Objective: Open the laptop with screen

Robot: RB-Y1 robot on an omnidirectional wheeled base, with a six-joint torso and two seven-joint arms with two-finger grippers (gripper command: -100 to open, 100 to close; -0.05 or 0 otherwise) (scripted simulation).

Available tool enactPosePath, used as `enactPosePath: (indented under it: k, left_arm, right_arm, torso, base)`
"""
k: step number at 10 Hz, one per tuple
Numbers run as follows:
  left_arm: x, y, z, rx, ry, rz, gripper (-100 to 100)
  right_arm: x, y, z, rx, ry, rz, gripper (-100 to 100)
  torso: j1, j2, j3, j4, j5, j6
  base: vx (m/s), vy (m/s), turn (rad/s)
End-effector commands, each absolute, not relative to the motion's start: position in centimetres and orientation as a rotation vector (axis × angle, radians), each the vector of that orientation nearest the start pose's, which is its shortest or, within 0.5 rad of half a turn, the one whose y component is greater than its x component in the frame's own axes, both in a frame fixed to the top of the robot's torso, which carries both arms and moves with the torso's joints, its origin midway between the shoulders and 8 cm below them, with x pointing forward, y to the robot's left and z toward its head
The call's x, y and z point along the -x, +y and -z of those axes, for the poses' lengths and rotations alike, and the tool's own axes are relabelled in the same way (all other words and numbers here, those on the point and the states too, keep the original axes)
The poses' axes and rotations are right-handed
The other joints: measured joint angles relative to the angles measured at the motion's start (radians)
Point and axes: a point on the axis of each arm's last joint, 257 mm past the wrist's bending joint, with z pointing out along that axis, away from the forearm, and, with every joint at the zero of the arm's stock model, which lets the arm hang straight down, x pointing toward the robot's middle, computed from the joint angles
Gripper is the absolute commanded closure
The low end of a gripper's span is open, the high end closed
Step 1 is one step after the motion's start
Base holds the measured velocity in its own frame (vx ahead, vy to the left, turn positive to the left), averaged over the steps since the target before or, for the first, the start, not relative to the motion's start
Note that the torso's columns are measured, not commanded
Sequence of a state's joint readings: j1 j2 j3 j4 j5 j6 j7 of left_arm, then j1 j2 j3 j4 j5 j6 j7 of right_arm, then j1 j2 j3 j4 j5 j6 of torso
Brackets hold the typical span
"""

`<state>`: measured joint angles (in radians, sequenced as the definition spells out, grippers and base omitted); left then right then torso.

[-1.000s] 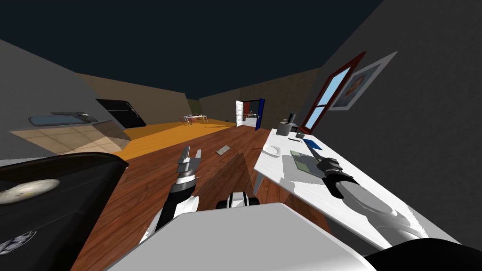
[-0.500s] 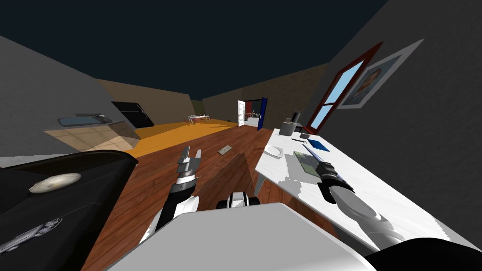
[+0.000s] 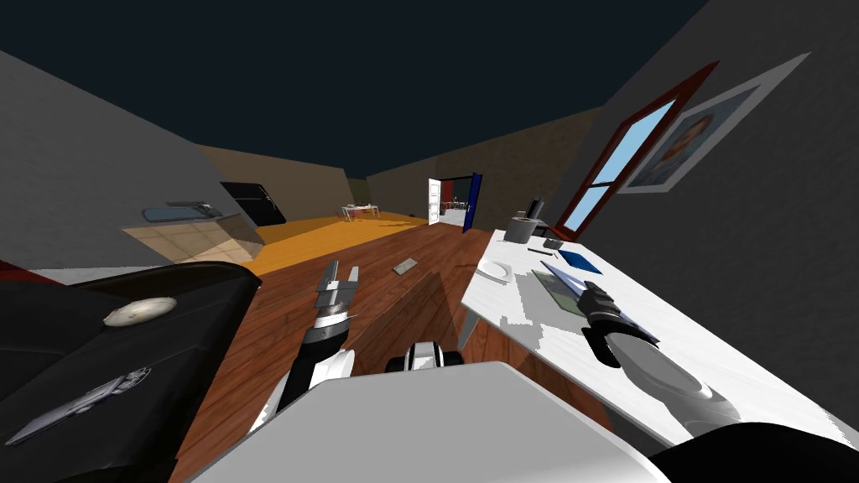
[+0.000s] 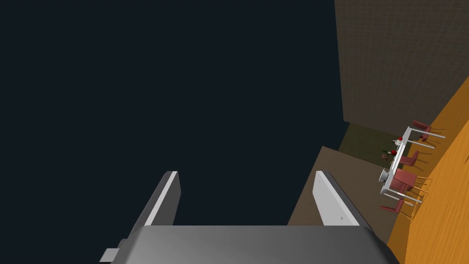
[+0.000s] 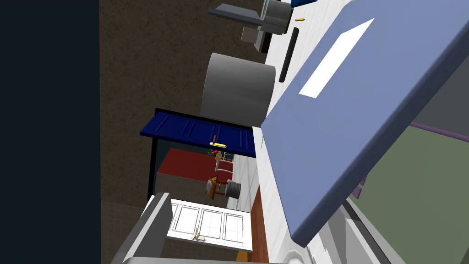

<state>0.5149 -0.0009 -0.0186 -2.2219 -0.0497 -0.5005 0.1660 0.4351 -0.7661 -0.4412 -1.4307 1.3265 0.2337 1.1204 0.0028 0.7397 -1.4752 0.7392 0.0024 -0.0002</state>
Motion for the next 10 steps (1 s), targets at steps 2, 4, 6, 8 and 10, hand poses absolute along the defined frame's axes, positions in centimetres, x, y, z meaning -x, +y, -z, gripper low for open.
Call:
enactPosePath:
  k: [2, 4, 6, 8, 10]
  left_arm:
    - [-35.5, 27.2, 0.7, 0.756, 0.644, 1.421, 0]
    - [-35.5, 27.2, 0.7, 0.756, 0.644, 1.421, 0]
    - [-35.5, 27.2, 0.7, 0.756, 0.644, 1.421, 0]
    - [-35.5, 27.2, 0.7, 0.756, 0.644, 1.421, 0]
    - [-35.5, 27.2, 0.7, 0.756, 0.644, 1.421, 0]
  right_arm:
    - [-30.2, -76.9, 14.8, 0.960, 1.744, 1.859, -100]
    - [-30.2, -76.9, 14.8, 0.960, 1.744, 1.859, -100]
    - [-29.7, -77.6, 14.3, 0.956, 1.750, 1.860, -100]
    - [-29.6, -77.6, 14.3, 0.957, 1.753, 1.858, 0]
    - [-29.6, -77.6, 14.5, 0.958, 1.756, 1.853, 0]
  torso:
    - [-0.003, -0.002, -0.001, -0.001, -0.001, 0.000]
    - [-0.002, -0.002, -0.001, -0.001, -0.001, 0.000]
    - [0.000, -0.001, -0.001, 0.000, 0.000, 0.000]
    - [-0.002, -0.001, -0.001, -0.001, -0.001, 0.000]
    - [-0.001, -0.001, -0.001, -0.001, -0.001, 0.001]
  base:
    - [-0.002, 0.045, 0.040]
    - [-0.002, 0.019, 0.002]
    - [-0.003, 0.029, 0.043]
    - [0.000, 0.000, 0.000]
    - [0.000, 0.000, 0.000]
